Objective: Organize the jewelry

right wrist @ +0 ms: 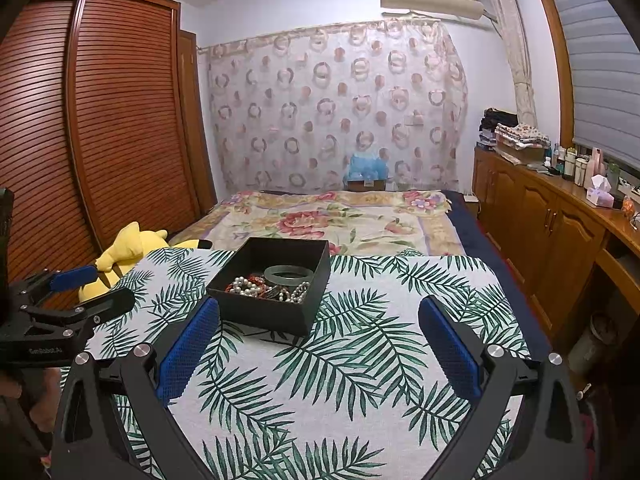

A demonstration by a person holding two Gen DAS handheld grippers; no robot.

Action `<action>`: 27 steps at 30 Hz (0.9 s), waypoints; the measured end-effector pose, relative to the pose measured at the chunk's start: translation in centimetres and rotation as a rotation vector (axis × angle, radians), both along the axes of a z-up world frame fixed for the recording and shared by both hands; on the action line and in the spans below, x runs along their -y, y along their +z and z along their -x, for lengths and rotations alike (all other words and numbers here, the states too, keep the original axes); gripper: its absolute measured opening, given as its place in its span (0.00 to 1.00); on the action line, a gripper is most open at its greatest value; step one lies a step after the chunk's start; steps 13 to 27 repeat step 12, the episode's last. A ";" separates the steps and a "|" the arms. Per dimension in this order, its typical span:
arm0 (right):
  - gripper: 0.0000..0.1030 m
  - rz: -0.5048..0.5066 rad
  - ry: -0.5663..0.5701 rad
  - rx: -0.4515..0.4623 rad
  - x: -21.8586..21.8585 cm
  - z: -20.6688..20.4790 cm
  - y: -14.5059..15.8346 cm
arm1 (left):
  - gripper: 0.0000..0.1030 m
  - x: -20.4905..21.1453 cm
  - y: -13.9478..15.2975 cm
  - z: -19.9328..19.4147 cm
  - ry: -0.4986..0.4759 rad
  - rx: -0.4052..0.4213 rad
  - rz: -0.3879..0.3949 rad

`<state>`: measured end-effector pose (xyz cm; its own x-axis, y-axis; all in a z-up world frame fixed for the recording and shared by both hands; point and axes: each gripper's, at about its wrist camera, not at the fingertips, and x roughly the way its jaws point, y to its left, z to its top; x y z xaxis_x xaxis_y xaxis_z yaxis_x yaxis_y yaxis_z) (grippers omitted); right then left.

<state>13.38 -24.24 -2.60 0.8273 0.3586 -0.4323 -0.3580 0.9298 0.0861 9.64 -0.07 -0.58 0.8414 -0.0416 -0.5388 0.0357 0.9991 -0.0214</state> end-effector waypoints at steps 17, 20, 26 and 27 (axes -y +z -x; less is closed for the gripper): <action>0.98 -0.002 -0.001 -0.001 0.0 0.0 -0.1 | 0.93 0.0 -0.3 0.0 -0.014 0.003 0.012; 0.98 -0.002 -0.001 -0.001 0.0 0.0 -0.1 | 0.93 0.0 -0.3 0.0 -0.014 0.003 0.012; 0.98 -0.002 -0.001 -0.001 0.0 0.0 -0.1 | 0.93 0.0 -0.3 0.0 -0.014 0.003 0.012; 0.98 -0.002 -0.001 -0.001 0.0 0.0 -0.1 | 0.93 0.0 -0.3 0.0 -0.014 0.003 0.012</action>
